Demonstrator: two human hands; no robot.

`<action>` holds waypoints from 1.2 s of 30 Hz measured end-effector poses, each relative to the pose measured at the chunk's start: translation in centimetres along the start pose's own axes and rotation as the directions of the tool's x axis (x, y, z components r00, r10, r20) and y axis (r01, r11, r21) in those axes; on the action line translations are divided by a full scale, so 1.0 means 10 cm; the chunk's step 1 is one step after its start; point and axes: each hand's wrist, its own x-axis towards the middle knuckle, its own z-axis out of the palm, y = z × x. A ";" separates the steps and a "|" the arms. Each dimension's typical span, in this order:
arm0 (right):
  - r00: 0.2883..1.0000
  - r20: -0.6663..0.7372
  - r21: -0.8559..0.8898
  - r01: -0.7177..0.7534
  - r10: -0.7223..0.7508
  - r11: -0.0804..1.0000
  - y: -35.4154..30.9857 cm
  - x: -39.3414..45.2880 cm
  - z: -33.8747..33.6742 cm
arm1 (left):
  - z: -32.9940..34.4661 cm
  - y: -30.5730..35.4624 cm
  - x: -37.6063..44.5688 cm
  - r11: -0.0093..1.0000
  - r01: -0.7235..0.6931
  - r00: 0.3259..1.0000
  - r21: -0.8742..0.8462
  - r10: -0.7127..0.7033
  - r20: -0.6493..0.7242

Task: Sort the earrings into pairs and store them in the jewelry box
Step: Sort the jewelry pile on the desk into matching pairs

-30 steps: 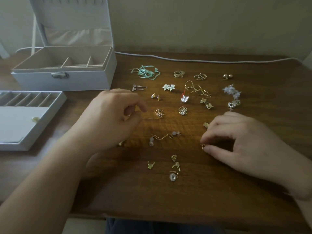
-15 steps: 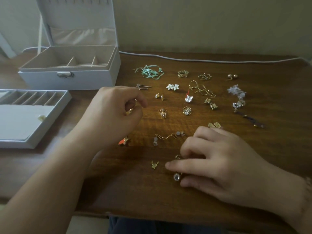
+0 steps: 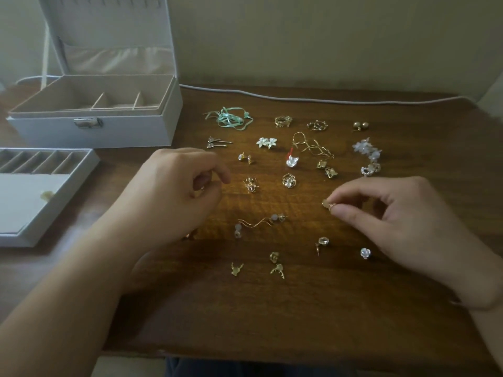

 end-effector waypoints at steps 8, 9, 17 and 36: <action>0.982 0.185 -0.148 0.067 -0.039 0.987 -0.04 0.03 0.05 | 0.01 0.02 -0.03 0.986 -0.144 0.963 -0.083 0.160 0.219; 0.980 0.192 -0.142 0.076 -0.048 0.987 -0.03 0.03 0.05 | 0.01 0.02 -0.03 0.982 -0.162 0.952 -0.096 0.181 0.248; 0.972 0.071 -0.017 0.225 -0.224 0.974 -0.07 0.00 -0.11 | 0.04 0.05 -0.04 0.959 -0.201 0.928 -0.200 0.252 0.275; 0.863 0.503 0.011 0.056 -0.054 0.998 0.18 -0.04 -0.35 | 0.23 0.23 -0.05 0.896 -0.391 0.819 -0.209 0.443 0.366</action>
